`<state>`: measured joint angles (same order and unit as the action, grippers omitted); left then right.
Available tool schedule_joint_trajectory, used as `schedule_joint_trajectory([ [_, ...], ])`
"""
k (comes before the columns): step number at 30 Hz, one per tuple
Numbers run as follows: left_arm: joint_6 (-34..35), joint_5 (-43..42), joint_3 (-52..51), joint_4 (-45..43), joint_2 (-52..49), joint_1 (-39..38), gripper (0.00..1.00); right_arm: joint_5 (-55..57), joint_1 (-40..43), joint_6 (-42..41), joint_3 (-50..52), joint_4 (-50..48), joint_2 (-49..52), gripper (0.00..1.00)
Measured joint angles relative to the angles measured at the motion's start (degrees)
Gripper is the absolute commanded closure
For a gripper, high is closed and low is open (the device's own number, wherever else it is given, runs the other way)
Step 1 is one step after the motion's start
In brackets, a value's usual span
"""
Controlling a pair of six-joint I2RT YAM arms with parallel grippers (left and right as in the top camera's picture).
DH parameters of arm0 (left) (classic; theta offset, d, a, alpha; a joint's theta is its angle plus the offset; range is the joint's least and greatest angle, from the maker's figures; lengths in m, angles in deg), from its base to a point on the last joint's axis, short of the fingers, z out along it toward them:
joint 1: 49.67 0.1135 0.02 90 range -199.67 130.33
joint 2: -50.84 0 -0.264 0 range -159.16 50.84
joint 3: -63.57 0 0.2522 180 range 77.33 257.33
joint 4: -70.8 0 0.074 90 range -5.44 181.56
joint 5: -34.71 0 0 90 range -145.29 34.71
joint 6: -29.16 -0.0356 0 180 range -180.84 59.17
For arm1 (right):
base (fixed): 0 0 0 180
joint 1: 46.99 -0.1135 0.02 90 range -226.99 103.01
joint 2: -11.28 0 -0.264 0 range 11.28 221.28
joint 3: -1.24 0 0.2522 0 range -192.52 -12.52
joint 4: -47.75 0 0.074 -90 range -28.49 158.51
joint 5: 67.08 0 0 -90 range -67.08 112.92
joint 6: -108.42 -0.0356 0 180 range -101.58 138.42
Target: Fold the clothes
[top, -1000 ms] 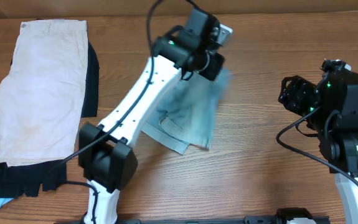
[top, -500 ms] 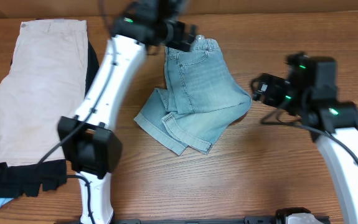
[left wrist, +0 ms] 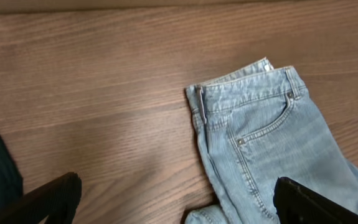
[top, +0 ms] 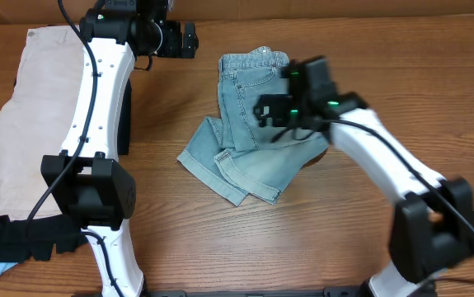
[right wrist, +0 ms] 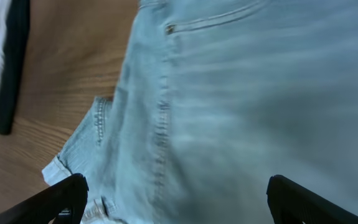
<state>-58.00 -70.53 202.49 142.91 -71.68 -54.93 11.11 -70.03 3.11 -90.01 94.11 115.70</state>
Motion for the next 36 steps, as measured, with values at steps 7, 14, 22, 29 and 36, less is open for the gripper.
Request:
schedule_joint_trajectory([
  [7,-0.20,0.00,-0.09,0.20,-0.35,0.00,0.00,5.44,-6.38,-0.50,-3.93,0.74,4.09,0.14],
  [14,-0.22,-0.02,-0.09,0.48,-3.82,0.00,0.00,6.97,-8.61,-4.28,-4.57,0.48,7.78,0.21],
  [22,-0.22,0.00,-0.20,1.79,-7.82,0.00,0.00,7.65,-8.90,-9.51,-4.59,1.60,10.54,0.33],
  [29,-0.48,-0.07,-0.31,5.75,-8.92,-0.20,0.00,7.10,-6.43,-11.89,-6.14,6.69,10.54,0.18],
  [36,-3.91,-1.42,-0.31,2.19,-10.36,-3.52,0.00,2.82,4.02,-8.57,-13.18,7.65,10.27,0.18],
])
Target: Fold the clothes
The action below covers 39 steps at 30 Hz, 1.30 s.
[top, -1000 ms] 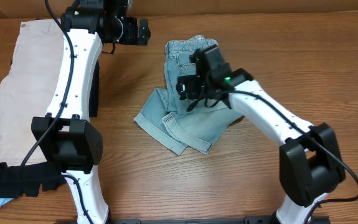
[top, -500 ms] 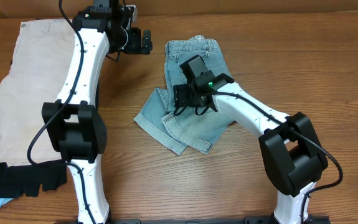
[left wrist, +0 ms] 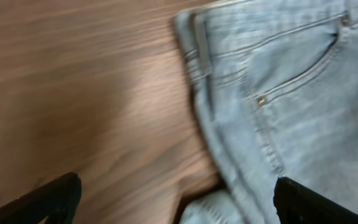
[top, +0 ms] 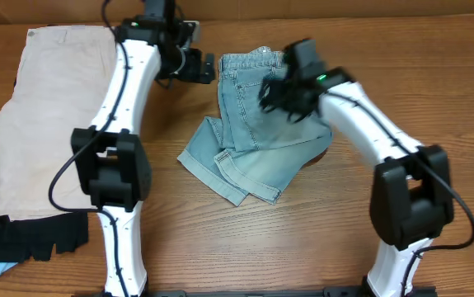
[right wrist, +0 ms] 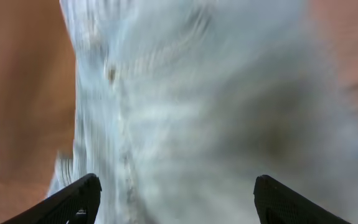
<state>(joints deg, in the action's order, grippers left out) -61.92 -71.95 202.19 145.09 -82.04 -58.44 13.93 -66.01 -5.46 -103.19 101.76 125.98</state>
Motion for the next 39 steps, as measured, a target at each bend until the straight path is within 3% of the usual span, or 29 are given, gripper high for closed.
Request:
schedule_joint_trajectory([
  [6,-0.66,-4.09,0.00,-10.82,-4.79,-2.91,0.01,-0.07,5.51,2.95,-1.49,0.35,-0.96,0.18],
  [17,-0.55,-8.22,-0.04,-20.59,-12.15,-5.42,0.22,-0.20,11.21,3.85,-1.49,3.93,-0.96,0.19],
  [18,-0.33,-8.20,-0.04,-21.27,-12.15,-5.51,0.30,-0.17,11.52,3.91,-1.49,3.91,-0.96,0.19],
  [21,-0.02,-8.09,-0.04,-22.95,-12.17,-5.70,0.73,-0.11,11.82,4.00,-1.49,3.91,-0.96,0.19],
  [24,0.15,-8.17,-0.04,-24.33,-12.17,-6.01,0.96,0.09,11.87,4.04,-1.49,3.89,-0.96,0.19],
  [32,1.57,-8.24,1.40,-22.34,-12.17,-6.58,0.96,0.42,12.07,4.15,-1.49,4.02,-0.96,0.19],
  [39,2.54,-11.37,11.32,-17.33,-11.89,-7.43,0.96,-3.63,14.64,4.20,-1.49,4.37,-1.90,0.19],
])
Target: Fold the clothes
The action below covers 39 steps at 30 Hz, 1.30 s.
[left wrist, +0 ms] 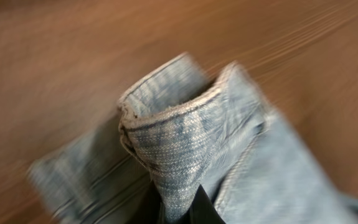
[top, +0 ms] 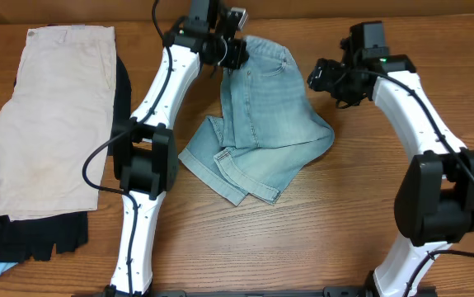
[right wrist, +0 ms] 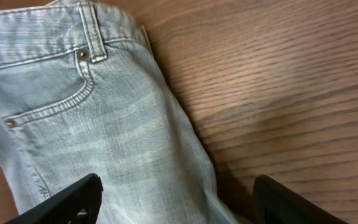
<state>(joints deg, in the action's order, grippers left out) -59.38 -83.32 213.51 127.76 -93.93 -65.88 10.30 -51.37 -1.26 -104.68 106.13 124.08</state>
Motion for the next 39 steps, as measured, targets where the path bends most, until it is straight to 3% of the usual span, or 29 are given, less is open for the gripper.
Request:
schedule_joint_trajectory([
  [9,5.05,-7.02,4.02,-1.64,1.92,-7.08,0.96,-2.43,5.81,0.02,0.00,2.23,-10.29,0.18],
  [19,8.20,-9.68,4.02,-7.23,1.92,-19.39,0.95,-4.52,26.49,-0.09,0.00,4.26,-20.04,0.16],
  [20,8.35,-9.57,4.02,-7.30,1.92,-20.81,0.81,-5.35,28.35,-0.13,0.00,4.22,-20.31,0.16],
  [22,8.63,-8.66,4.02,-7.72,1.92,-23.65,0.21,-7.67,32.68,-0.22,0.00,4.24,-20.50,0.16],
  [23,8.96,-7.89,4.02,-7.93,1.92,-25.09,0.00,-9.03,34.84,-0.24,0.00,4.26,-20.50,0.16],
  [31,8.44,-3.61,5.16,-5.60,1.95,-31.30,0.00,-15.50,43.23,0.39,0.00,6.69,-20.50,0.15],
  [39,5.68,-1.86,11.78,17.09,6.21,-18.93,0.00,-15.47,38.86,2.29,0.00,9.77,-20.50,0.10],
])
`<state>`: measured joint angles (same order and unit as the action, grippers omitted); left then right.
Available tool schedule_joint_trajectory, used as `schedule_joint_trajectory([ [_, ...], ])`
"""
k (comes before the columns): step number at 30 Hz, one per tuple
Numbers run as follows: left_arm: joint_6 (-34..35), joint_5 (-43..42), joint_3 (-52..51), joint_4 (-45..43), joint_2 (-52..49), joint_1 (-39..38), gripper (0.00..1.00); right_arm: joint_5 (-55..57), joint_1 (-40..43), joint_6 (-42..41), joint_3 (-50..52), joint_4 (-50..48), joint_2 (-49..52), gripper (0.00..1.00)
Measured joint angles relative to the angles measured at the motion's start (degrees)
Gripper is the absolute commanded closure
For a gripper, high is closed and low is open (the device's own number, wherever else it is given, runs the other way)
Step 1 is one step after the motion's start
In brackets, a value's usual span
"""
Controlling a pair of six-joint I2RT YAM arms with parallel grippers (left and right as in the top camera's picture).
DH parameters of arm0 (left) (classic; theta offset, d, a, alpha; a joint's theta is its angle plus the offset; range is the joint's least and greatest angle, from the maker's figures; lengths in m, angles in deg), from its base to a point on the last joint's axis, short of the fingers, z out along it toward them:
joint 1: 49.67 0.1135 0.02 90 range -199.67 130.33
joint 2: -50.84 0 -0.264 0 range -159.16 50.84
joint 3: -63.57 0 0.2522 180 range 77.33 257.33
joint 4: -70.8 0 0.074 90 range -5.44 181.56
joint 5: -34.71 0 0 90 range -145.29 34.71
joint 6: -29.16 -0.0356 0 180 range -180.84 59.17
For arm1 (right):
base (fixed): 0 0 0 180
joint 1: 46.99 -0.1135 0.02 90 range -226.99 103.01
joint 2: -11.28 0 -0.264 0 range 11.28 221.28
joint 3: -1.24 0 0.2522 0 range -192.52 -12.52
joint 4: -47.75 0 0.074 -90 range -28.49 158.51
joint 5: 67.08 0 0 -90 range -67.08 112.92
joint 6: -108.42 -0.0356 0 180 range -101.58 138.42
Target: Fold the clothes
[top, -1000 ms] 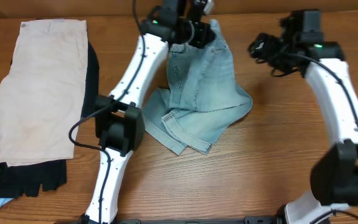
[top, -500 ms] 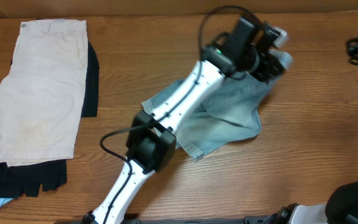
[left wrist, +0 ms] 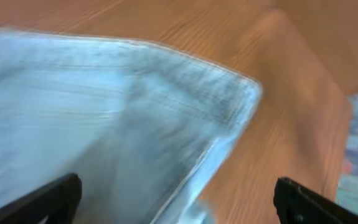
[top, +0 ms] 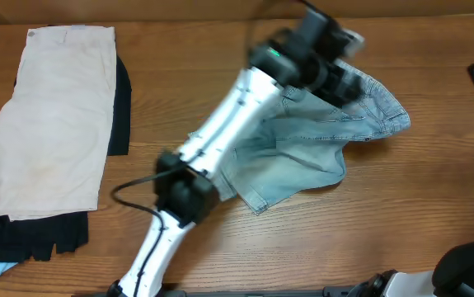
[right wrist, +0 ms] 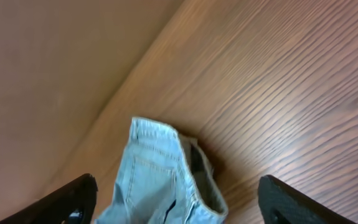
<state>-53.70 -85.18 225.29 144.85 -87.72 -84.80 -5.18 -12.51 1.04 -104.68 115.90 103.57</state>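
Note:
Light blue jeans (top: pixel 319 148) lie crumpled mid-table, the waist end reaching right to about (top: pixel 397 120). My left gripper (top: pixel 344 82) hovers over their upper part with the arm stretched across the table. In the left wrist view it (left wrist: pixel 175 199) is open, with blurred denim (left wrist: pixel 104 112) below and nothing between the fingers. My right gripper sits at the table's far right edge, apart from the jeans. It (right wrist: pixel 175 190) is open and looks back at the waistband (right wrist: pixel 160 168) from a distance.
Folded beige shorts (top: pixel 51 115) lie at the left on a stack of dark clothes (top: pixel 22 231). A bit of light blue cloth shows at the bottom left corner. Bare wooden table (top: pixel 434 206) lies right of and in front of the jeans.
My left gripper, then shut on the waistband at the back, is now open farther right. The jeans' waist end now lies to the right. My right gripper has moved to the far right edge.
Both grippers were open, the left one back-left of the jeans, the right one over them. Then both were near the waistband. The left was then shut on a waistband corner, the right beside the jeans. Now the jeans lie shifted right and both grippers are open.

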Motion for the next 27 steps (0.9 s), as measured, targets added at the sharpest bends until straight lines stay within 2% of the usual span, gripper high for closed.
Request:
schedule_joint_trajectory([
  [6,-4.39,4.85,1.73,22.27,6.29,11.52,0.00,3.61,-7.63,1.60,0.00,4.24,0.00,0.04],
  [8,-6.23,6.84,1.95,29.79,7.10,13.20,0.00,4.35,-9.53,2.27,0.00,5.86,0.00,0.00],
  [11,-9.33,9.70,1.90,36.00,7.06,13.88,0.00,4.85,-11.04,2.89,0.00,7.48,0.00,0.00],
  [17,-13.68,14.14,-3.45,36.17,7.06,13.79,0.00,4.90,-13.66,3.30,0.00,9.57,0.00,0.00],
  [22,-15.82,16.31,-16.55,35.69,7.06,13.79,0.00,4.55,-14.86,4.31,0.00,11.23,0.00,0.00],
  [27,-17.75,16.20,-26.88,28.17,7.04,13.60,0.04,4.52,-14.86,4.59,0.00,11.21,0.00,0.00],
])
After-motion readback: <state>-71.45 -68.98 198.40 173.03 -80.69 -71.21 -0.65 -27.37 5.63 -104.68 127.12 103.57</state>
